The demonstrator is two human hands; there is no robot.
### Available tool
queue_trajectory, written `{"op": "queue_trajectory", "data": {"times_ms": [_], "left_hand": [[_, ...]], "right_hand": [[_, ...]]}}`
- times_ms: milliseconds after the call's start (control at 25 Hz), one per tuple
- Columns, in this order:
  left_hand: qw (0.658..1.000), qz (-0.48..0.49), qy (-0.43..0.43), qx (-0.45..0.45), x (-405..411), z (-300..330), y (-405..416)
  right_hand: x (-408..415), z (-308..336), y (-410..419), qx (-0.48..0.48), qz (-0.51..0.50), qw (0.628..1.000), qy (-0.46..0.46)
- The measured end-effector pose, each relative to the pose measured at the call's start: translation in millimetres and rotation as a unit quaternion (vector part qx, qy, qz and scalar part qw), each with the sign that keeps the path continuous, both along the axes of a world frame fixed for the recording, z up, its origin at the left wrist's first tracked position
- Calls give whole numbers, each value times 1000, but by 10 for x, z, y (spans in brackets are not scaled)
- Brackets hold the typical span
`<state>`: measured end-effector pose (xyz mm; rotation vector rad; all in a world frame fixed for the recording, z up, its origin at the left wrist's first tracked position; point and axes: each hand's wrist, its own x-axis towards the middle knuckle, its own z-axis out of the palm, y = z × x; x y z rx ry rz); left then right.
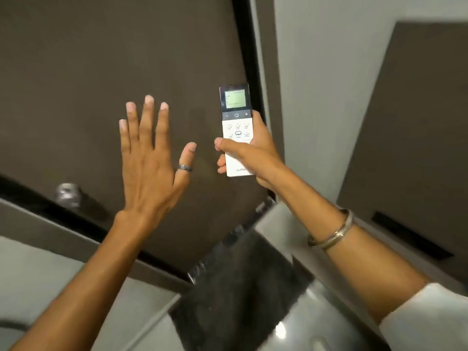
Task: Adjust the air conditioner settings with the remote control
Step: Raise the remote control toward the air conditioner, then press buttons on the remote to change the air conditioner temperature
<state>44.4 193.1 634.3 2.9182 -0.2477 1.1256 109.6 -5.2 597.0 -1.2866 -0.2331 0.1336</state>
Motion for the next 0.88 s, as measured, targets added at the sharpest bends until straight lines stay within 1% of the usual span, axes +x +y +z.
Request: {"op": "queue_trajectory", "data": {"times_ms": [80,120,240,360,480,640,720,880], "left_hand": [[998,21,-54,12,-39,603,189],[995,34,-96,21,-137,966,336],[978,63,-195,28,-413,1846,681],[957,95,-272,45,-639,2457,963],[938,122,-321,50,-774,2788,1149],[924,154,-347,52,-856,2931,1218],[921,157,-353,55,-847,2919,1232],[921,156,-353,58,-800,2911,1280]], "right_hand": [[-73,666,176,7,22,998,-65],[-170,1097,324,18,36,994,-104],[-448,2064,658,38,65,976,-203],[-690,2709,886,52,94,955,-275],[-778,3051,1031,62,112,937,-324],[-832,3249,1149,58,114,927,-352],[-820,3281,1175,63,118,925,-356],[-779,3324,1179,85,172,923,-332]]}}
